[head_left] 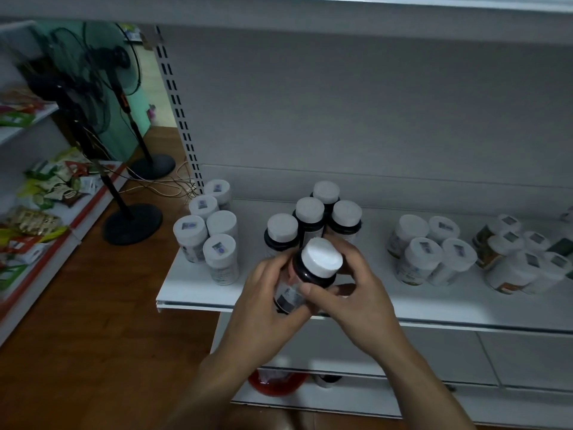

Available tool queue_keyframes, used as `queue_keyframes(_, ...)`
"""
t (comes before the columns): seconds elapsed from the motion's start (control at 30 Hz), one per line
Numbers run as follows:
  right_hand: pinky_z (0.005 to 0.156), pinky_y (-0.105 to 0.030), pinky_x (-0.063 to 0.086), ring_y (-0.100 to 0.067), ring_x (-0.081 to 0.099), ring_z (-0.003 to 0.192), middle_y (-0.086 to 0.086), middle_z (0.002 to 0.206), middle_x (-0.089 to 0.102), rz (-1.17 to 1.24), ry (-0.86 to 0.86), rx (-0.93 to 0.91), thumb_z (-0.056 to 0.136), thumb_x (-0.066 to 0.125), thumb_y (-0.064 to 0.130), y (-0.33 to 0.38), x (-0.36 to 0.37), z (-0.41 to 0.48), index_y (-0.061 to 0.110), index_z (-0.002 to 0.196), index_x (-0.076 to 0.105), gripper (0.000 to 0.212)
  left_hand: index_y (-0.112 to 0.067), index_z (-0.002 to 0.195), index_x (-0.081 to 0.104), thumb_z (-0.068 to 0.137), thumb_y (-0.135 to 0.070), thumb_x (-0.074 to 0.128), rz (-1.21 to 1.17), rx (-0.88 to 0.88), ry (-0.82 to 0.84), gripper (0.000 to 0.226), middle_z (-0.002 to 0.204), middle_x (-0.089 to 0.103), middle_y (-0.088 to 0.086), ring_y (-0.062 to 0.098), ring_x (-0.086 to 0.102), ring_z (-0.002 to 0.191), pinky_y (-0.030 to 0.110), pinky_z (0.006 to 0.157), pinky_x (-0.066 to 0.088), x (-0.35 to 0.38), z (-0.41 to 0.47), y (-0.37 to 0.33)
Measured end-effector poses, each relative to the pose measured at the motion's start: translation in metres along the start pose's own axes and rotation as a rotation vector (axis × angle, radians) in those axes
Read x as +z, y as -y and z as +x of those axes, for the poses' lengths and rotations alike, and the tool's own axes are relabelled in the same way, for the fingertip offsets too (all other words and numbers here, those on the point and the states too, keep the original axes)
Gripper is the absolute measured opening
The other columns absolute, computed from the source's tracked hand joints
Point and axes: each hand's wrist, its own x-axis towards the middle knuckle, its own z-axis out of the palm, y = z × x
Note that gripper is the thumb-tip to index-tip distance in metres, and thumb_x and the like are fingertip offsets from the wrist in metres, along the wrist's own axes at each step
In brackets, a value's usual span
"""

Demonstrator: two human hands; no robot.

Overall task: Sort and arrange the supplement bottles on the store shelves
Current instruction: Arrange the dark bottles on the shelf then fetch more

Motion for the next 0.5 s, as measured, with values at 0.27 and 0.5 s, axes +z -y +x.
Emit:
queue_keyframes(0.27, 0.09, -0.026, 0.05, 0.007, 0.052, 0.112, 0.022, 0.125, 0.056, -0.303, 0.101, -0.072, 0.082, 0.072, 0.045, 0.009, -0.005, 0.03, 0.036, 0.133, 0.051, 0.056, -0.046, 0.13, 0.044, 0.074, -0.044, 0.077, -0.164, -0.201, -0.174, 0.065, 0.126, 0.05, -0.025, 0.0, 0.053, 0.118, 0.033, 0.097, 0.05, 0.023, -0.007, 0.034)
queue_keyframes(0.5, 0.088, -0.025, 0.04, -0.011, 0.058, 0.104, 0.013, 0.134, 0.051, -0.58, -0.014, -0.077, 0.089, 0.062, 0.041, 0.018, -0.003, 0.093, 0.034, 0.136, 0.047, 0.05, -0.051, 0.126, 0.039, 0.079, -0.032, 0.078, -0.213, -0.253, -0.261, 0.064, 0.129, 0.05, -0.023, -0.005, 0.05, 0.119, 0.014, 0.094, 0.042, 0.032, 0.002, 0.045)
